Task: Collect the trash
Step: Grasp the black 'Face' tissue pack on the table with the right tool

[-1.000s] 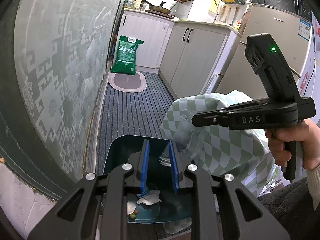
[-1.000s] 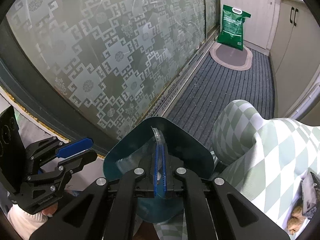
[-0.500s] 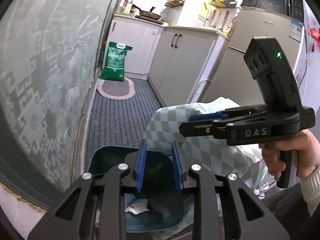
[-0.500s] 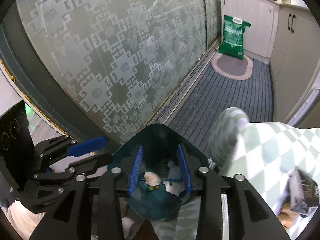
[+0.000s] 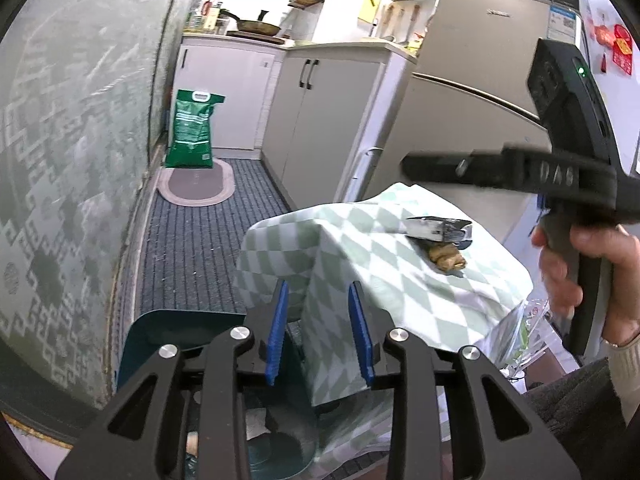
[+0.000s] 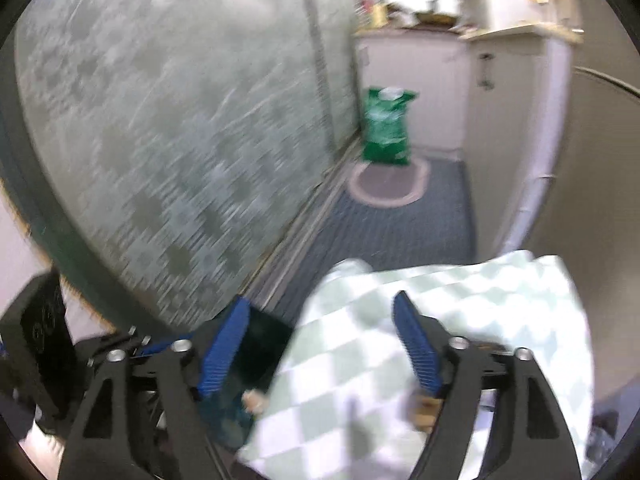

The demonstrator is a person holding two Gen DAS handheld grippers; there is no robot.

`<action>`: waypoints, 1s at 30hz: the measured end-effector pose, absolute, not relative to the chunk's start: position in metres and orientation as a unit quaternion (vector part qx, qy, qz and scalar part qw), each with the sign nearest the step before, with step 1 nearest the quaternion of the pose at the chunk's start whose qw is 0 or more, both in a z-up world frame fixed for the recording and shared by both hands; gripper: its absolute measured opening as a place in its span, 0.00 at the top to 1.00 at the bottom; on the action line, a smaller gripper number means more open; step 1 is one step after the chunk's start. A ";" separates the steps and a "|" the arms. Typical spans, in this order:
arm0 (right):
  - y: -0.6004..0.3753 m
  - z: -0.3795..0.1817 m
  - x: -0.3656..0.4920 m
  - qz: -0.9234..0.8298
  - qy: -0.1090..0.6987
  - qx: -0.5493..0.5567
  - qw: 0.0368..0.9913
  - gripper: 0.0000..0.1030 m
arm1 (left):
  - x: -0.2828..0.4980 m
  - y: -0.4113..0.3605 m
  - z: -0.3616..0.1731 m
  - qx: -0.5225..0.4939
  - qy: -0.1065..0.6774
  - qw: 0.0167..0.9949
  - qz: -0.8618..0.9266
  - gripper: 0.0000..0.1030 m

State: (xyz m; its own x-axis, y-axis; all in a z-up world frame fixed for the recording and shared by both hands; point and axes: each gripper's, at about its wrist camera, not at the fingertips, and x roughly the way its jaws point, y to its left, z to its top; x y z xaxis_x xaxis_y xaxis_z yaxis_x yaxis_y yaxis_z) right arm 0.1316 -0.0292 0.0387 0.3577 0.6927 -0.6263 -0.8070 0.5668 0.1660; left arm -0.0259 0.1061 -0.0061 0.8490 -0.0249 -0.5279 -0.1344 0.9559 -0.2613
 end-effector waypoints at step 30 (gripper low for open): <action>-0.056 -0.030 0.198 0.327 0.434 -0.099 0.834 0.10 | 0.004 0.048 0.002 -0.124 0.277 0.952 -0.043 0.57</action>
